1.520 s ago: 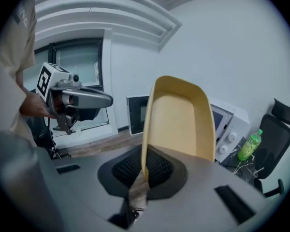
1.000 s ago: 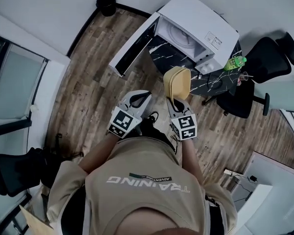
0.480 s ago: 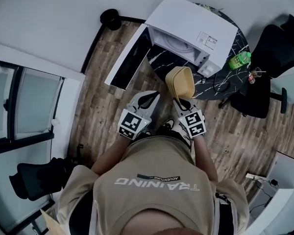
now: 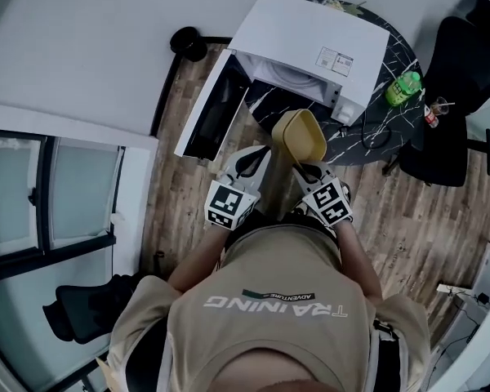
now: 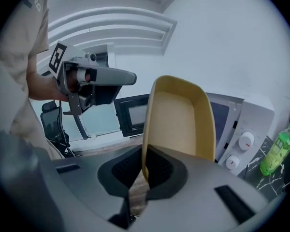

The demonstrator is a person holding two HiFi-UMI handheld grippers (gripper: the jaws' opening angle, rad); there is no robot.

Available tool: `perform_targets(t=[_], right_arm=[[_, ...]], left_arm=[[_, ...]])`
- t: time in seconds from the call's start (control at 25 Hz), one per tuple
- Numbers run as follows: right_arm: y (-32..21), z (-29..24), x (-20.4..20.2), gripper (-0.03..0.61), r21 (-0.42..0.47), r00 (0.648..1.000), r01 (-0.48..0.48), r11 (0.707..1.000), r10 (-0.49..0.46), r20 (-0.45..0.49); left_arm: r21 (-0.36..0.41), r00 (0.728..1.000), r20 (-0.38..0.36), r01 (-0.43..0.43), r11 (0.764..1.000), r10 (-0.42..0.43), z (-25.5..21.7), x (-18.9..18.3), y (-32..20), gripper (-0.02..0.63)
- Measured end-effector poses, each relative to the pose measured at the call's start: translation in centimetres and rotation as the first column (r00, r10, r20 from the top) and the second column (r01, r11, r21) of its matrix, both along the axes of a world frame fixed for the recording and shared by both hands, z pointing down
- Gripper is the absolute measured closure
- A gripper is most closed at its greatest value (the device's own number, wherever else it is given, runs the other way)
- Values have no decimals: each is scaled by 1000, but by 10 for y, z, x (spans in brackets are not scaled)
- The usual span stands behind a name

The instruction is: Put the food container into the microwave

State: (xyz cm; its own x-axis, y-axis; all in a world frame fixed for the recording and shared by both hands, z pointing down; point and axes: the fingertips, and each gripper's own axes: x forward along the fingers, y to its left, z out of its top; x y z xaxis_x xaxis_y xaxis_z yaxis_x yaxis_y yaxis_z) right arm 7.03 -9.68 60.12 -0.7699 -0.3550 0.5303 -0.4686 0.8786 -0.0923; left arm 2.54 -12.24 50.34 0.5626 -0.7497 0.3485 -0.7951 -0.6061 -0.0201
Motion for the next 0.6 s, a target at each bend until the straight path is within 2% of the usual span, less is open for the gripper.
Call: perform_targets(t=[0.28,0.6], right_arm=[[6,7,10,560,-33,1000,-8,999,9,22],[17,28,10,560,-91,1000,-18,996,18,-1]], left_arm=[[-1,1000,10,-24,1000,24,-3,18,0,612],[-33,1000,20,19,999,-18,10,-7,11,612]])
